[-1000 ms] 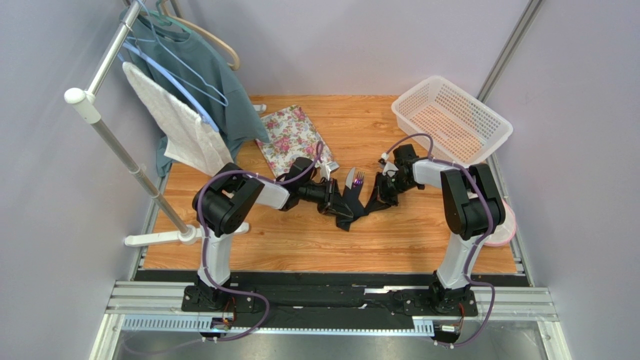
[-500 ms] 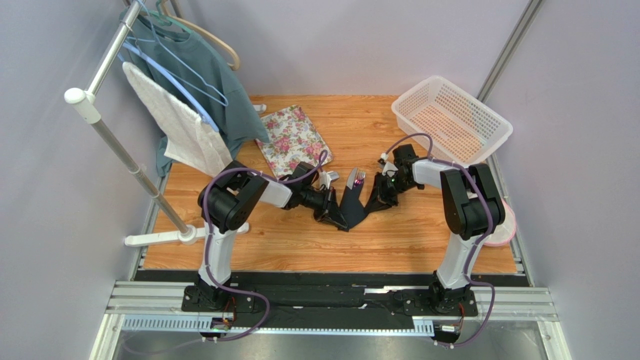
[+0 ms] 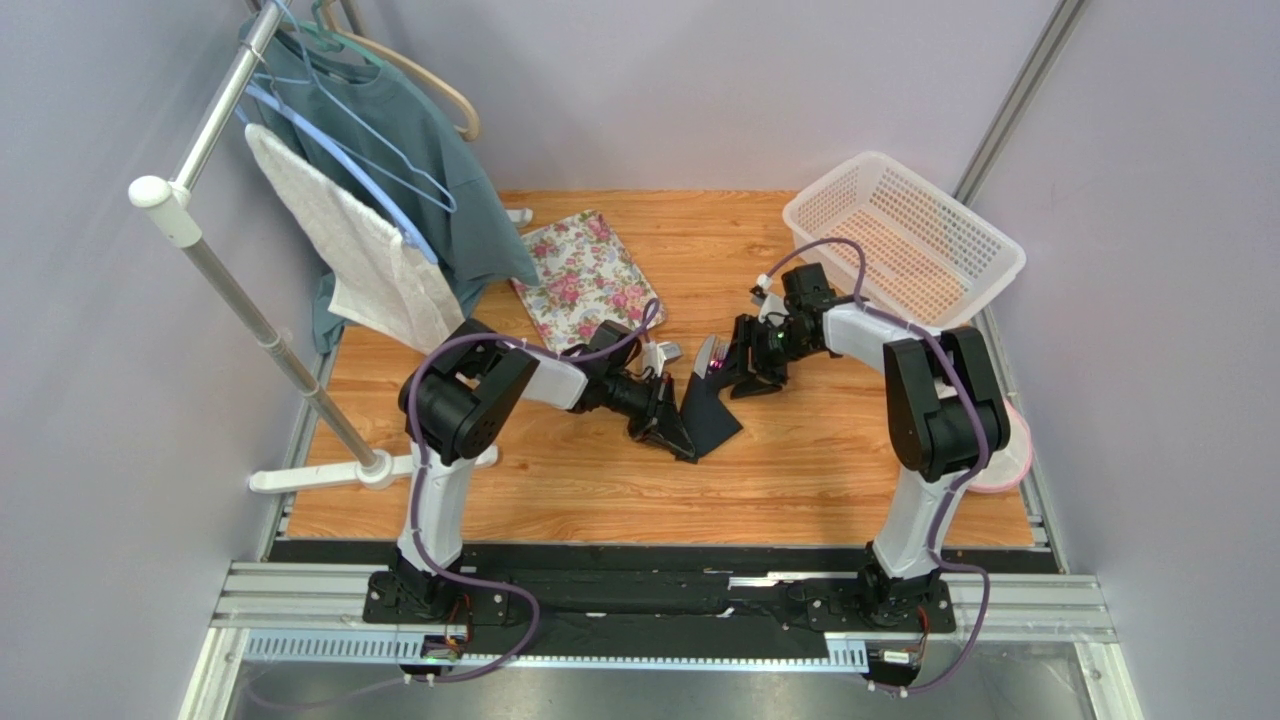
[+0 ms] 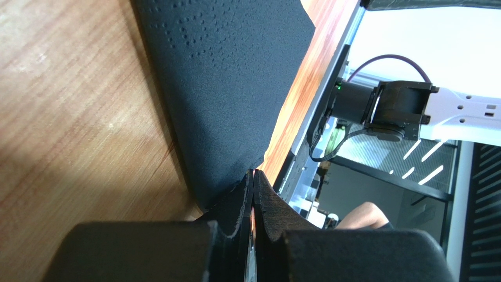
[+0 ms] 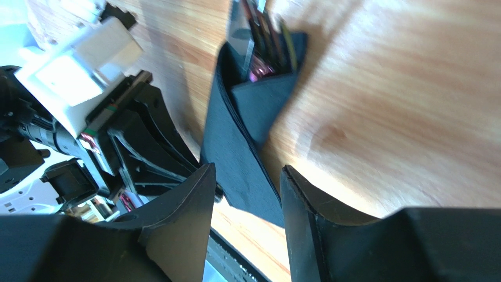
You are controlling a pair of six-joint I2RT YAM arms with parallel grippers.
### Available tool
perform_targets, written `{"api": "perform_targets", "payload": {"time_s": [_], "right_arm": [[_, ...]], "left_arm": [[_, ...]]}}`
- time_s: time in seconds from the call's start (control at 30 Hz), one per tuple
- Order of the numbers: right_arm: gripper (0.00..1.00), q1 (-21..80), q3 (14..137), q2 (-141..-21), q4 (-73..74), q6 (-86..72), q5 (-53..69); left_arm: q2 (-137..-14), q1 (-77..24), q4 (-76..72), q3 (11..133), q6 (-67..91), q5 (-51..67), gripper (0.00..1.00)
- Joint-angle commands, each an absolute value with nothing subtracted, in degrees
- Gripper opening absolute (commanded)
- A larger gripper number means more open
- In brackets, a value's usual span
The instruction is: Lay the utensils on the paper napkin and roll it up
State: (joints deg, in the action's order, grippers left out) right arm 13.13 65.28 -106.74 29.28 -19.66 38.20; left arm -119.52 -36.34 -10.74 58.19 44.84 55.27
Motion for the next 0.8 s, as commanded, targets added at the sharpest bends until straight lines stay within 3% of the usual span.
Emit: {"api": "perform_targets", "payload": {"time_s": [0.0, 0.1, 0.3, 0.33, 0.4, 0.77], "right_arm": [[0.47, 14.94, 68.02, -108.89, 26.37, -20.21, 37.88], [0.42, 15.12, 68.46, -110.30, 26.28, -19.95, 38.23], [0.24, 15.12, 68.29, -111.00, 26.28, -19.60, 39.90], [0.13, 15.12, 68.38, -111.27, 26.63, -19.34, 40.16], [0.01, 15.12, 68.38, -111.88, 27.16, -18.72, 40.17], [0.00, 15.03, 65.92, -114.96, 28.65, -14.33, 34.63]], "left_arm": [[-122.17, -36.30, -5.89, 58.45, 39.90, 49.13, 0.06], [-121.91, -36.30, -5.80, 58.62, 39.73, 49.04, 0.06], [-122.17, -36.21, -5.97, 59.24, 40.25, 48.78, 0.06], [-122.17, -36.21, -5.98, 59.33, 40.43, 48.69, 0.06], [-121.82, -35.95, -6.76, 59.24, 40.78, 48.87, 0.06], [-113.74, -34.63, -18.19, 56.07, 47.02, 51.59, 0.21]]}}
